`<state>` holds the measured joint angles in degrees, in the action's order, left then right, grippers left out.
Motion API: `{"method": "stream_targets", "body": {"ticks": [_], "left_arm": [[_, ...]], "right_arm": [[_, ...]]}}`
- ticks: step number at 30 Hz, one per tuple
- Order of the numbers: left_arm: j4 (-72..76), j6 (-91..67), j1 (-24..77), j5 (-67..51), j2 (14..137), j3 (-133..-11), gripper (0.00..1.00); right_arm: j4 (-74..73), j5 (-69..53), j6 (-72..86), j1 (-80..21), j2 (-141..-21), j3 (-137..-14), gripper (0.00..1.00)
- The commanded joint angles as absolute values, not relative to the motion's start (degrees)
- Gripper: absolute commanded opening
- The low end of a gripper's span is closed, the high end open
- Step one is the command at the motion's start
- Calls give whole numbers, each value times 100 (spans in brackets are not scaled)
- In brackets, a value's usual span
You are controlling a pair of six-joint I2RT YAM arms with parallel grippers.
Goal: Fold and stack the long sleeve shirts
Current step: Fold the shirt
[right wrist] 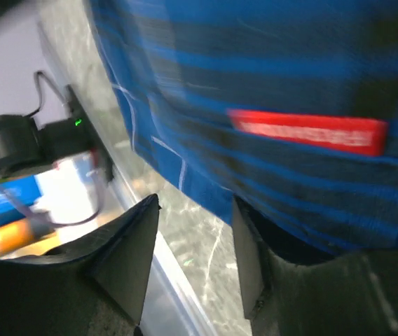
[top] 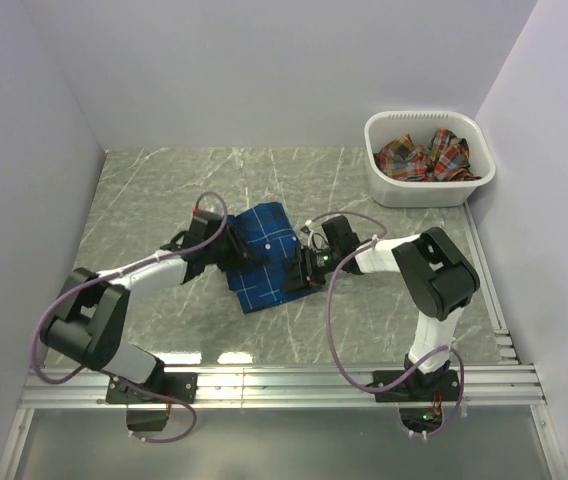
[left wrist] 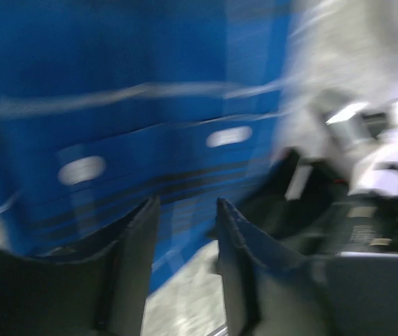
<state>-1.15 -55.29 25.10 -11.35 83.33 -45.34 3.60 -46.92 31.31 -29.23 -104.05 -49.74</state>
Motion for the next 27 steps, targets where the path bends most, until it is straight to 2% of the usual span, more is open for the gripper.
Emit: {"method": "stream_targets", "body": {"ticks": [1,4,8,12,16,21,27], "left_arm": [[395,-5923,2505,-1301,8586,-4000,42],[614,-6090,2461,-1292,8771,-3736,40],[466,-5995,2443,-1275,8737,-3866,40],[159,-5766,2443,-1099,8438,-4227,41],[26,-5625,2470,-1072,8385,-4403,42],[131,-5651,2496,-1081,8534,-4263,41],[316,-5809,2505,-1125,8753,-4035,41]], "right_arm": [[957,-4835,3296,-2716,-10669,-4685,53],[1221,-4825,3506,-2575,-10714,-4491,53],[608,-4527,3156,-2584,-10145,-4702,53],[430,-4570,3216,-2601,-9511,-5210,53],[921,-4597,3673,-2698,-9369,-5826,53],[1869,-4518,4376,-2865,-10176,-6687,54],[3021,-4430,5106,-2900,-11679,-6961,54]]}}
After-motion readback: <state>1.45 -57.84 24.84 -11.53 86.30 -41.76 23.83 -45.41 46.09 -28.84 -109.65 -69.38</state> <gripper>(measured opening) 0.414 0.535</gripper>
